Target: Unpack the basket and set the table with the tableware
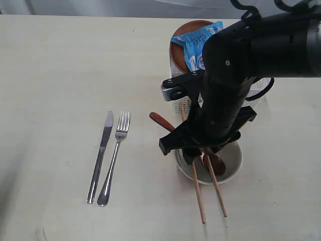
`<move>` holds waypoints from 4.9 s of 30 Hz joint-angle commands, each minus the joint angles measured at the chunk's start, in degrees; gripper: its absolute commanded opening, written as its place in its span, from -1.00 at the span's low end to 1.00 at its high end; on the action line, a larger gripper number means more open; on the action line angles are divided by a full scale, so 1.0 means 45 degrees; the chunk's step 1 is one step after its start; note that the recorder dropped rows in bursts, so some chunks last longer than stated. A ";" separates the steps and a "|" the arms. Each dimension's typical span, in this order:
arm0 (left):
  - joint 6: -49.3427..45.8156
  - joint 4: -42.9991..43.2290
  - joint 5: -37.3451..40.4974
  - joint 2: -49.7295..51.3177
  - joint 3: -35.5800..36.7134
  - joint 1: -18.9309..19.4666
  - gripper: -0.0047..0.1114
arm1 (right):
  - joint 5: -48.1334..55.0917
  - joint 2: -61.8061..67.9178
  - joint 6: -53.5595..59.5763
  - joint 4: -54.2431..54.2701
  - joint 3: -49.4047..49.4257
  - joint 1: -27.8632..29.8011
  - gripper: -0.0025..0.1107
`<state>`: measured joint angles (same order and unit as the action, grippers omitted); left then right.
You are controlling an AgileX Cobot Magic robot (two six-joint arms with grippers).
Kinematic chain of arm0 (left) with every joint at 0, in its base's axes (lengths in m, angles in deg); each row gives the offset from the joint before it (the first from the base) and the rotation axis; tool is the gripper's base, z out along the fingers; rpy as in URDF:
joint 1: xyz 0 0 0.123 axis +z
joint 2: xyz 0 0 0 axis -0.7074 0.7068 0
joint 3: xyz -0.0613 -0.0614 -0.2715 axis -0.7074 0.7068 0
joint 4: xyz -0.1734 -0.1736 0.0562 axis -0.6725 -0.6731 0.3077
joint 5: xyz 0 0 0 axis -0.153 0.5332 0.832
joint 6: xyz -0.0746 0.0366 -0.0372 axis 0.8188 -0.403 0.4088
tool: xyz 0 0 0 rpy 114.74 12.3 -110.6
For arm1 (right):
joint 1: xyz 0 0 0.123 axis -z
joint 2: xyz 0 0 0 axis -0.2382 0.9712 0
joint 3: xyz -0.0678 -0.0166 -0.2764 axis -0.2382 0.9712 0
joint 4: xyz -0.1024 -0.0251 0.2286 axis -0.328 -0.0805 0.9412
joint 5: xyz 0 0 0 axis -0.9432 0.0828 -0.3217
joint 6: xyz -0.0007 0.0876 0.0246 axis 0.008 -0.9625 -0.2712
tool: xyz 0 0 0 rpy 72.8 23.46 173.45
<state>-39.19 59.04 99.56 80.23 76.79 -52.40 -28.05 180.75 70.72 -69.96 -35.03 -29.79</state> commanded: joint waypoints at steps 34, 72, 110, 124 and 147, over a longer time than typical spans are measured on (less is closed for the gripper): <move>-0.0074 0.0111 -0.0020 -0.0036 0.0049 0.0035 -0.92 | -0.0004 -0.0019 -0.0834 0.0537 0.0058 0.0004 -0.47; -0.0074 0.0047 -0.0020 -0.0036 0.0049 0.0035 -0.92 | 0.4090 -0.0234 -0.1399 -0.3859 -0.5115 0.0438 0.01; -0.0074 0.0047 -0.0020 -0.0036 0.0049 0.0035 -0.92 | -0.0698 0.3546 1.0062 0.7814 -0.6155 0.8133 0.01; -0.0074 0.0047 -0.0020 -0.0036 0.0049 0.0035 -0.92 | -0.0602 0.3546 1.0010 0.7150 -0.6155 0.8000 -0.78; -0.0074 0.0047 -0.0020 -0.0036 0.0049 0.0035 -0.92 | 0.0756 0.2321 0.9677 0.5963 -0.6155 0.7532 0.39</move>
<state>-39.19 59.41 99.56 80.23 76.79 -52.40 -25.34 191.20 117.42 -39.38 -62.55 5.46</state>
